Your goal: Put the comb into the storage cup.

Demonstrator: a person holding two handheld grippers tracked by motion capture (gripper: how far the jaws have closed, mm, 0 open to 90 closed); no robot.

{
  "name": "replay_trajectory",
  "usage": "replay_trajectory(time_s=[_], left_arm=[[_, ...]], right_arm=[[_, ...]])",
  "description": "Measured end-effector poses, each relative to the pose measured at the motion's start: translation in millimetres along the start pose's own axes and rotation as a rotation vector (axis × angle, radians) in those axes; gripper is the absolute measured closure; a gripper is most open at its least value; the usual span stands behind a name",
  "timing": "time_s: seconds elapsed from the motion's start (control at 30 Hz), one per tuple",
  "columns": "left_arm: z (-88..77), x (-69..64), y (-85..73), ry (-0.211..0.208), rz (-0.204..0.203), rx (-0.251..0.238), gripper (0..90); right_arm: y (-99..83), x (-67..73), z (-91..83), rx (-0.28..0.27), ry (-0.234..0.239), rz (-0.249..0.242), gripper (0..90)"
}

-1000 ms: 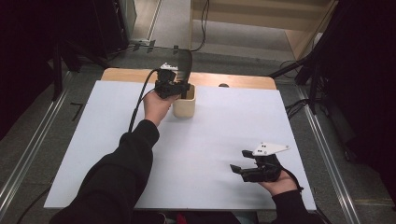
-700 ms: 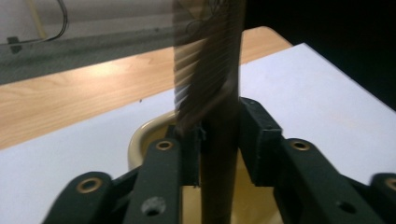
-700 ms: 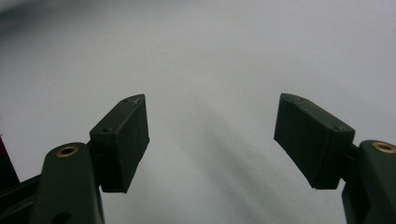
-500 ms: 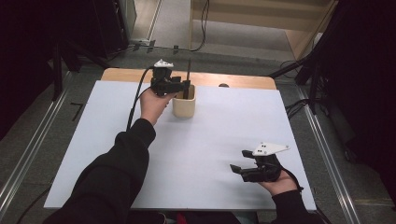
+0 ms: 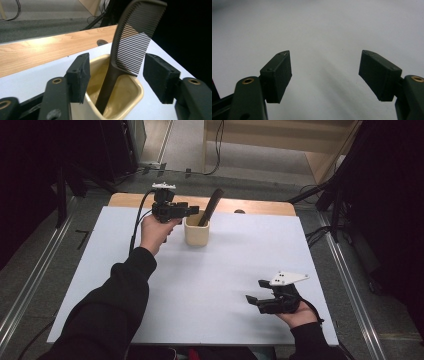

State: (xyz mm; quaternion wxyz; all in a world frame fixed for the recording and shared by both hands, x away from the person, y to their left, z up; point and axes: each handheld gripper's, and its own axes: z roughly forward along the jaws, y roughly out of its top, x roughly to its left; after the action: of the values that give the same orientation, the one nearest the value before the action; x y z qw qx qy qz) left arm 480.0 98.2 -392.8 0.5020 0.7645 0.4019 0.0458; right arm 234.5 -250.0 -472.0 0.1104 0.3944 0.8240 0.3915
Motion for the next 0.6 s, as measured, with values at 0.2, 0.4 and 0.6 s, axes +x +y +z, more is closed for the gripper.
replay_trajectory(time_s=[0.2,0.4,0.6], left_arm=[[-12.4,2.1,-3.9,-0.03,-0.019,0.015,37.6],[-22.5,2.1,-9.4,-0.042,-0.021,0.053,36.9],[-34.5,2.1,-20.8,-0.051,-0.014,0.06,35.6]], right_arm=[[0.5,-0.1,1.4,0.009,0.002,0.0,24.6],[1.0,-0.4,2.0,0.013,0.002,0.004,24.6],[1.2,-0.8,3.2,0.012,0.002,0.001,24.6]])
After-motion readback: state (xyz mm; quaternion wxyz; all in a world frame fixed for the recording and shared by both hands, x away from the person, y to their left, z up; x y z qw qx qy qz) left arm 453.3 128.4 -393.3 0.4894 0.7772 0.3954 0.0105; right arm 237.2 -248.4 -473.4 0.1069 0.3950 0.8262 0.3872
